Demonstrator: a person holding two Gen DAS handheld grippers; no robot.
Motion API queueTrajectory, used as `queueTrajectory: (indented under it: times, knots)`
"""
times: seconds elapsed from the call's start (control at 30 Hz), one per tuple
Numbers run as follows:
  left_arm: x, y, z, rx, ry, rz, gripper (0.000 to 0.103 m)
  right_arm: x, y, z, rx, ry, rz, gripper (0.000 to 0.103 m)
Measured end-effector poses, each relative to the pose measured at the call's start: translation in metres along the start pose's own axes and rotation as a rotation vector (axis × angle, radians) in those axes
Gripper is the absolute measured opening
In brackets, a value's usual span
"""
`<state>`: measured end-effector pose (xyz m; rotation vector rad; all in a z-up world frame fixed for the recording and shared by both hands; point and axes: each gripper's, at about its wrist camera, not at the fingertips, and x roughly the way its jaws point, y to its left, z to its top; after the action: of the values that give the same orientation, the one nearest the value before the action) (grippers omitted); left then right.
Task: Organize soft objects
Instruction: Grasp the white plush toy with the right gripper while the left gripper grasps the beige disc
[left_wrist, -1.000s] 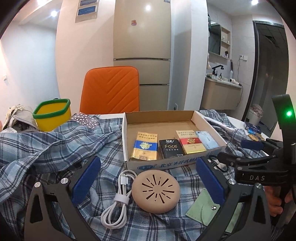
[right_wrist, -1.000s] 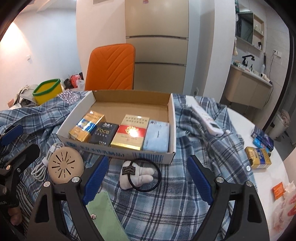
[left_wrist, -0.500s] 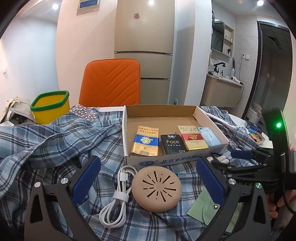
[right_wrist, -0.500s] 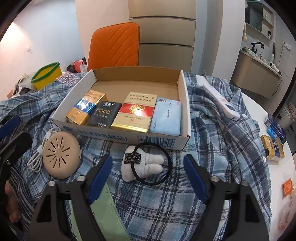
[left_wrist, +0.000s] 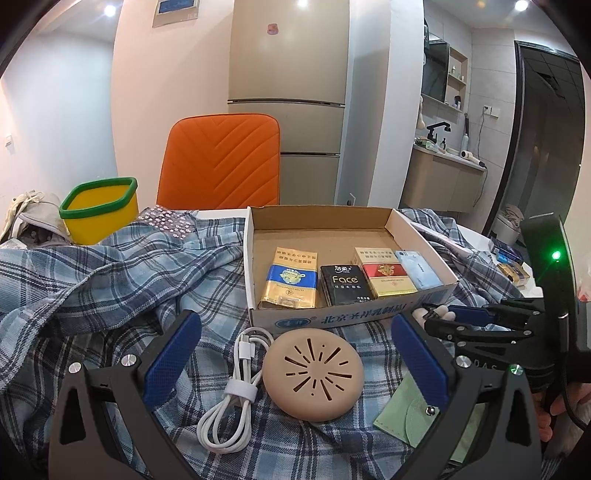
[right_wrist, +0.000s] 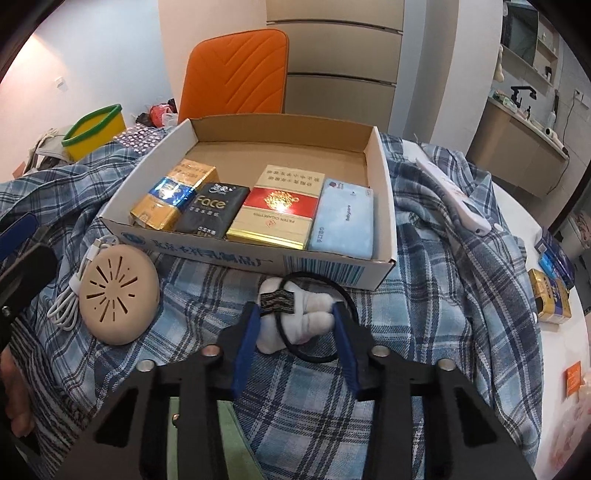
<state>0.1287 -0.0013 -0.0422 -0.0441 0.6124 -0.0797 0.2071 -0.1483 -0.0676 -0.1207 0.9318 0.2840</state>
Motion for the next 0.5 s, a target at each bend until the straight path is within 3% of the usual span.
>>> queueTrajectory:
  times: [0.2, 0.5]
  knots:
    - [0.004, -0.002, -0.001, 0.013, 0.038, -0.051, 0.102, -0.007, 0.002, -0.001, -0.011, -0.025, 0.005, 0.024]
    - [0.028, -0.008, -0.007, 0.039, 0.182, -0.145, 0.102, -0.036, -0.002, -0.001, 0.0, -0.129, 0.007, 0.023]
